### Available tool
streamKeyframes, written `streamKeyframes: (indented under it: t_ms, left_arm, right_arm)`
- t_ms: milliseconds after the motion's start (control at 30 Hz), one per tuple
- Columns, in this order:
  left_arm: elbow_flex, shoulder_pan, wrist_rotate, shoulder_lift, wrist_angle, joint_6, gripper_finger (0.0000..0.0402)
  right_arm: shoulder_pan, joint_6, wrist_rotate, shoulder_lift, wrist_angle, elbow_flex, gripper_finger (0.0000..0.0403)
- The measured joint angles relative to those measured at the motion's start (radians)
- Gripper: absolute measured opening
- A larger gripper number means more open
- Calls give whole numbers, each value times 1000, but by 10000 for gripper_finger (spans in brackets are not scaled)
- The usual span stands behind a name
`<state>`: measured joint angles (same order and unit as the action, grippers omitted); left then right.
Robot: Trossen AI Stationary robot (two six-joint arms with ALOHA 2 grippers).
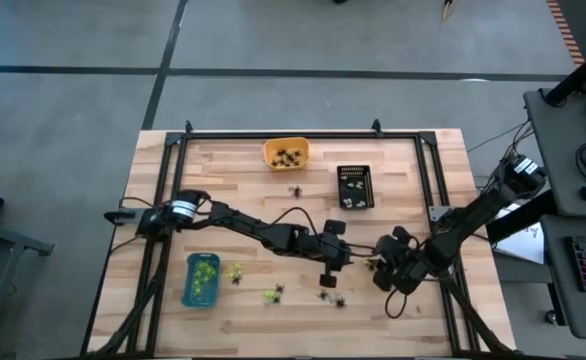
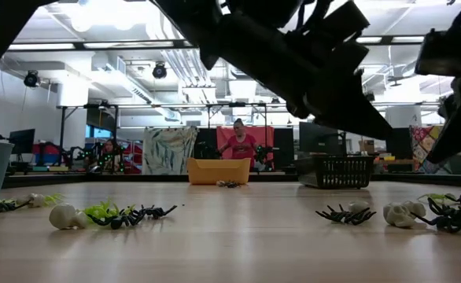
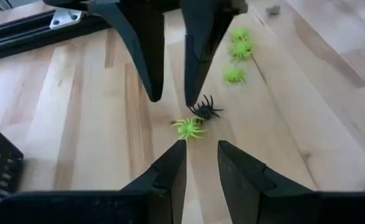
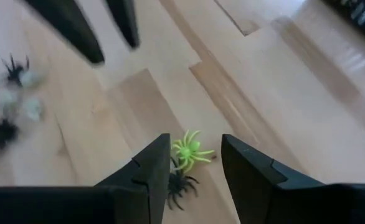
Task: Sort Halloween decoration
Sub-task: Put the green spider toy into the blue bin
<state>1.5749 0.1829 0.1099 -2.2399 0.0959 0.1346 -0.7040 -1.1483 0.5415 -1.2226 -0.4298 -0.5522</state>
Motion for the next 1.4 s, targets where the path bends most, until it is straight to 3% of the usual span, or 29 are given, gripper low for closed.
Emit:
streamKeyframes:
  t_ms: [200,400,700,900,1033,1300,1400]
  left_arm:
    - [0,-2,-19,-56,85,-24,75]
    - [0,-3,-23,-79,135,-45,75]
    - [1,-11,-24,-136,283,-50,75]
    - [1,-17,-24,-142,299,-18,75]
    - [1,-21,-23,-142,339,13,75]
    - [1,-39,-24,-142,339,12,75]
    - [1,-40,-23,-142,330,9,75]
  right_arm:
    - [7,-313,-95,4,-4,0,119]
    - [6,-412,-143,4,-6,0,114]
    - [6,-339,-164,40,-67,0,154]
    - [-21,24,-85,70,-50,1,164]
    - [-29,124,7,52,-50,9,156]
    - [-31,87,26,12,-62,18,133]
    - [-31,-91,27,12,-10,18,126]
